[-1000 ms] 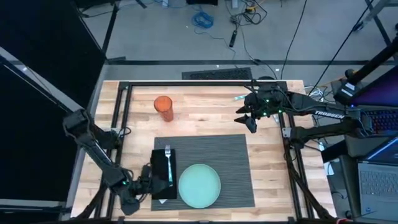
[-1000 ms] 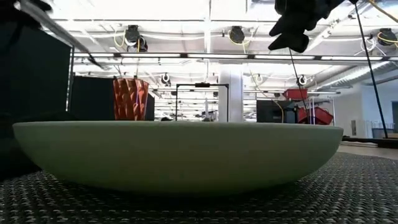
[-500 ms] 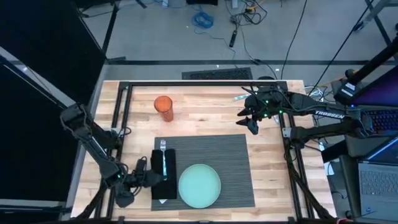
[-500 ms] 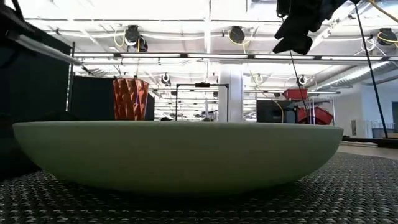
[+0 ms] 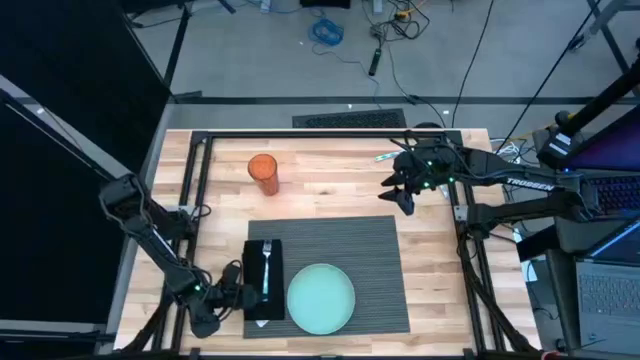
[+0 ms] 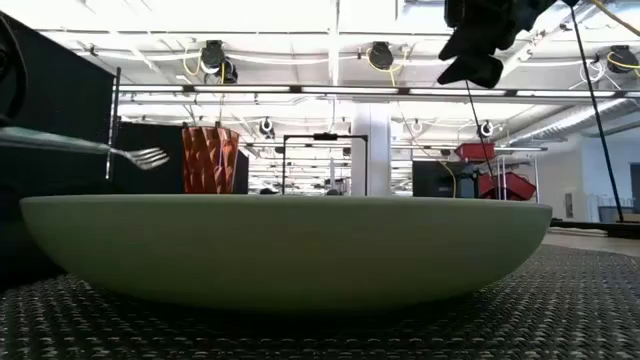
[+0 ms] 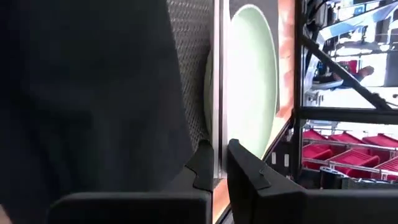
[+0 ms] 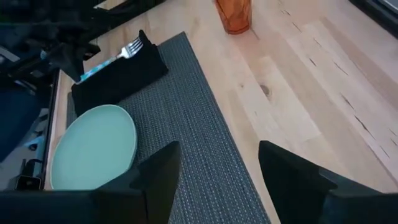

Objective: Set table place
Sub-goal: Put the white fork on the black table napkin

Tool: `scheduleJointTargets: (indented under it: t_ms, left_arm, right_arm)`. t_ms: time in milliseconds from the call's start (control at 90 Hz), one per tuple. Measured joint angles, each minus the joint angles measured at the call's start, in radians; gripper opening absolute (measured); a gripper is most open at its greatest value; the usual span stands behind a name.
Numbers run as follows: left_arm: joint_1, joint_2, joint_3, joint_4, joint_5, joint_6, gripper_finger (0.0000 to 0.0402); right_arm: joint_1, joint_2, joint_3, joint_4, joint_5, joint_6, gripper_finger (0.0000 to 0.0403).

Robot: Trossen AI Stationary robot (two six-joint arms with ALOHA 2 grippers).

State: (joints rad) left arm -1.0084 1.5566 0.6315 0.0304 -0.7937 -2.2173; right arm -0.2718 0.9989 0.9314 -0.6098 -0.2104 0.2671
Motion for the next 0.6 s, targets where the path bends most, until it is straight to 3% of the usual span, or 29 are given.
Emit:
scheduleJointTargets:
  t_ms: [389, 600]
  left_arm:
    - [0.011, 0.022, 0.000, 0.018, 0.006, 0.005, 0.0002]
    - [0.011, 0.020, 0.001, 0.088, 0.006, 0.033, 0.0048]
  right_arm:
    - [0.012, 0.000, 0.000, 0.001, 0.001, -0.001, 0.0203]
    - [0.012, 0.000, 0.000, 0.000, 0.001, -0.002, 0.0203]
